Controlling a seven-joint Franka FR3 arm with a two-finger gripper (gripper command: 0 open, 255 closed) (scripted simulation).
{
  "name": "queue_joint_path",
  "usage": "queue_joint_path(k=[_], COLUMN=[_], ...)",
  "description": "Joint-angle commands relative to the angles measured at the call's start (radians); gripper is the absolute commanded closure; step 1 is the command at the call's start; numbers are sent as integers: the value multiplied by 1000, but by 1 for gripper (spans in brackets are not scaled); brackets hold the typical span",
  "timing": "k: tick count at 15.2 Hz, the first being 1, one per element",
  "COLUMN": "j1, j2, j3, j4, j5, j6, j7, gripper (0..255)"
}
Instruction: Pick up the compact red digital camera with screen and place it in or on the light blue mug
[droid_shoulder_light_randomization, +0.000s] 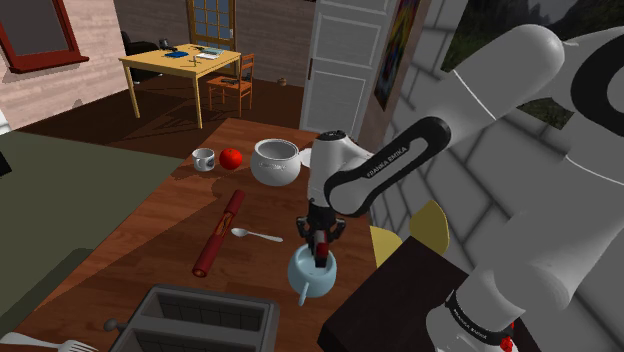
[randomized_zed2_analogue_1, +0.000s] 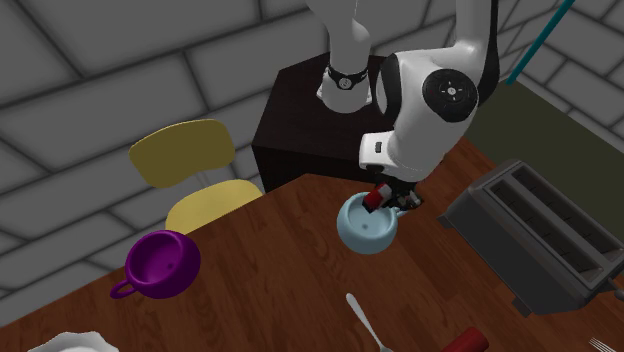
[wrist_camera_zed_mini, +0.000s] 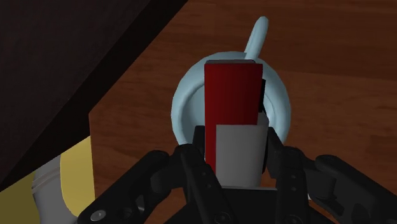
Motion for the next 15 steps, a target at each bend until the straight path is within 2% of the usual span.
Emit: queue_joint_path(k=[1,10,15], j1=[0,8,8], j2=[29,164,164], j3=[-1,-21,-21], j4=[-4,-2,-2], j5=[-12,-81,-81], j6=[32,161,161], j7=[9,57,57], gripper=[255,255,255])
